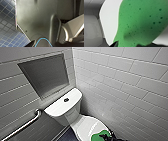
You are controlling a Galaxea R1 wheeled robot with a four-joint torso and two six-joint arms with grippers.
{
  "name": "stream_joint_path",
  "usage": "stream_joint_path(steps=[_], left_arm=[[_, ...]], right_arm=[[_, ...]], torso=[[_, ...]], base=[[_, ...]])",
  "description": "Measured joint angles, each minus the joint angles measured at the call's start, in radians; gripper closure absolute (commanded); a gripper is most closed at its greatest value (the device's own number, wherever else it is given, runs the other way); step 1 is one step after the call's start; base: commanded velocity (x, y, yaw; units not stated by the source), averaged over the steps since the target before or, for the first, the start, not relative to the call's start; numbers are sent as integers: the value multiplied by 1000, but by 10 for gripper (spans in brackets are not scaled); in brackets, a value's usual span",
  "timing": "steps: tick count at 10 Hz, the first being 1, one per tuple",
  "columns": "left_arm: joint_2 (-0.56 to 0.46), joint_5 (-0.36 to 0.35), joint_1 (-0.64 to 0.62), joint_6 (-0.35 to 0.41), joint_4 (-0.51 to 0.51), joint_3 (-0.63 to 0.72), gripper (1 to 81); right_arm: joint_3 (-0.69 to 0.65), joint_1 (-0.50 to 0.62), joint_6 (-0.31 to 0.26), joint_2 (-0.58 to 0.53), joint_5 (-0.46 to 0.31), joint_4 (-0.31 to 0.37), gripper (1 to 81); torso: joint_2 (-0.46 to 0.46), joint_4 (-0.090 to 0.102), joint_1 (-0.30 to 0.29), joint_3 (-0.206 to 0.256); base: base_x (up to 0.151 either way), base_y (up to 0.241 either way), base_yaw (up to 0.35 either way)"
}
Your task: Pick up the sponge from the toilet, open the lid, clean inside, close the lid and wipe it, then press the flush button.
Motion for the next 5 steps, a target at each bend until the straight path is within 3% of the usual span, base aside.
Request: stream_joint_path(steps=[5], left_arm=[[0, 4, 0, 0, -1, 0, 10]], right_arm=[[-30, 10, 0, 17, 12, -20, 10]], torso=[[0, 0, 0, -29]], base=[[0, 0, 0]])
